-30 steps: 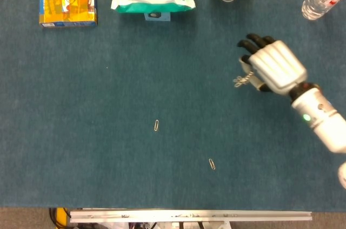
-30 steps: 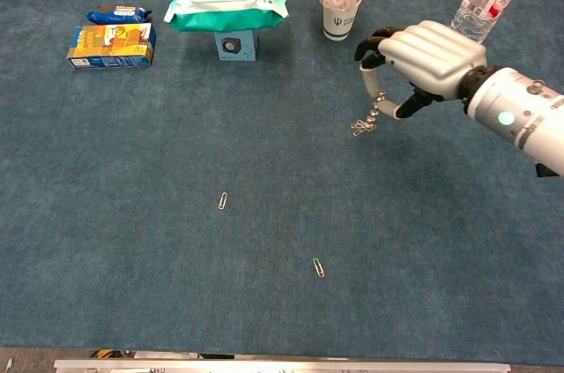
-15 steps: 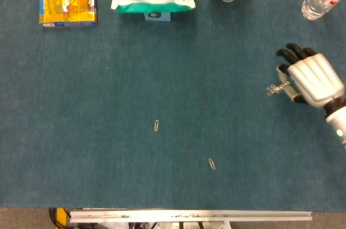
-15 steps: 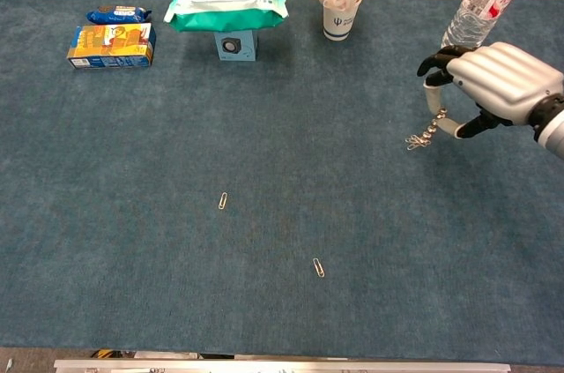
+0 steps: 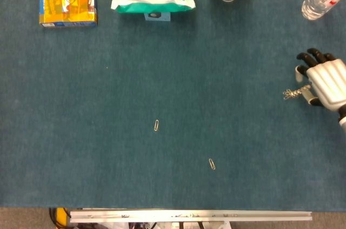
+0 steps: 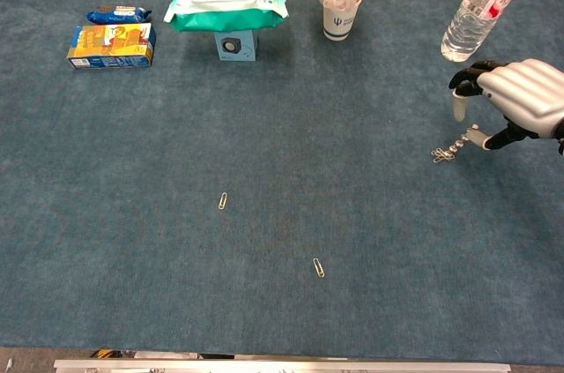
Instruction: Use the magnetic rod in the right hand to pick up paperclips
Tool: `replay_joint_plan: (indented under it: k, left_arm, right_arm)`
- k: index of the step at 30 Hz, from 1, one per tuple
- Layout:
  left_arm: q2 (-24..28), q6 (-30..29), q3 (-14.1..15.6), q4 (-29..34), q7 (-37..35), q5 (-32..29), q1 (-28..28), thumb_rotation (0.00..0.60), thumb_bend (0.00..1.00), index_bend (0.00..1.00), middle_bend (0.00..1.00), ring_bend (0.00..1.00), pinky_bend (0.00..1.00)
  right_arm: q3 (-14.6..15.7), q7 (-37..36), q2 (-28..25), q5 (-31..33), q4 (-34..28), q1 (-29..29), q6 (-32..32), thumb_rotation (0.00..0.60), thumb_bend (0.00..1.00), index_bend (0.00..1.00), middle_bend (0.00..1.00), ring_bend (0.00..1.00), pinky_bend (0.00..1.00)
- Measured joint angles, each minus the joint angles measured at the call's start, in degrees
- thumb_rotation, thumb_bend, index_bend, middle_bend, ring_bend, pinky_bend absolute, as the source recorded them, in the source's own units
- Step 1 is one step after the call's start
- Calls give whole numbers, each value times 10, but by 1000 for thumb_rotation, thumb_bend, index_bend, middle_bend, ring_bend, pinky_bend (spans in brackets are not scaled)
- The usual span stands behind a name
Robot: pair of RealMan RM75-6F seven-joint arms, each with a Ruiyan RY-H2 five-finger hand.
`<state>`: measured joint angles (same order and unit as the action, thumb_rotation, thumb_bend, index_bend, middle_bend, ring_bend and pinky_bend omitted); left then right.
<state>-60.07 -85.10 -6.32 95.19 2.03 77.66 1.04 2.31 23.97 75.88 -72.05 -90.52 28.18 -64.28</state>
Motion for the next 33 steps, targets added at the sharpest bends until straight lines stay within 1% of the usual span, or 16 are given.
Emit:
replay_joint_plan:
  k: [1, 4, 7, 12, 16, 17, 22, 28, 33]
  left_arm:
    - [0, 0, 0, 0, 0, 0, 1, 600, 54, 229, 172, 145, 314]
    - [0, 1, 1, 0, -2, 0, 2, 600, 54, 229, 172, 145, 314]
    - [1, 2, 2, 0, -4, 2, 3, 600, 54, 229, 172, 145, 314]
    - [2, 5, 5, -1, -8, 8, 6, 600, 54, 230, 172, 145, 314]
    - [4, 12, 10, -2, -17, 21, 11, 600, 54, 234, 173, 145, 314]
    - [5, 15, 13, -2, -22, 27, 12, 600, 54, 234, 173, 146, 314]
    - [8, 29, 23, -3, -35, 48, 22, 600, 54, 236, 175, 148, 315]
    - [7, 43, 31, -5, -40, 63, 33, 600, 54, 239, 177, 150, 316]
    - [5, 51, 36, -5, -41, 67, 40, 600, 54, 241, 178, 151, 316]
  right_arm:
    - [-1, 1, -1, 0, -1, -2, -1, 600, 99, 233, 244, 142, 296]
    - [-3, 0, -6, -4, -6, -8, -8, 600, 35, 108, 244, 142, 296]
    - [-4, -3, -15, -10, -13, -16, -21, 600, 33, 87, 244, 142, 296]
    - [-4, -8, -39, -21, -32, -41, -63, 600, 34, 98, 244, 142, 296]
    - [-2, -15, -71, -35, -56, -73, -110, 600, 33, 190, 248, 142, 296]
    - [-1, -16, -78, -37, -61, -81, -121, 600, 33, 200, 251, 142, 296]
    - [1, -29, -110, -46, -86, -127, -176, 600, 34, 206, 262, 141, 296]
    - [3, -65, -118, -50, -89, -180, -228, 600, 33, 207, 263, 141, 296]
    - [5, -98, -120, -65, -78, -201, -239, 600, 33, 218, 268, 142, 296]
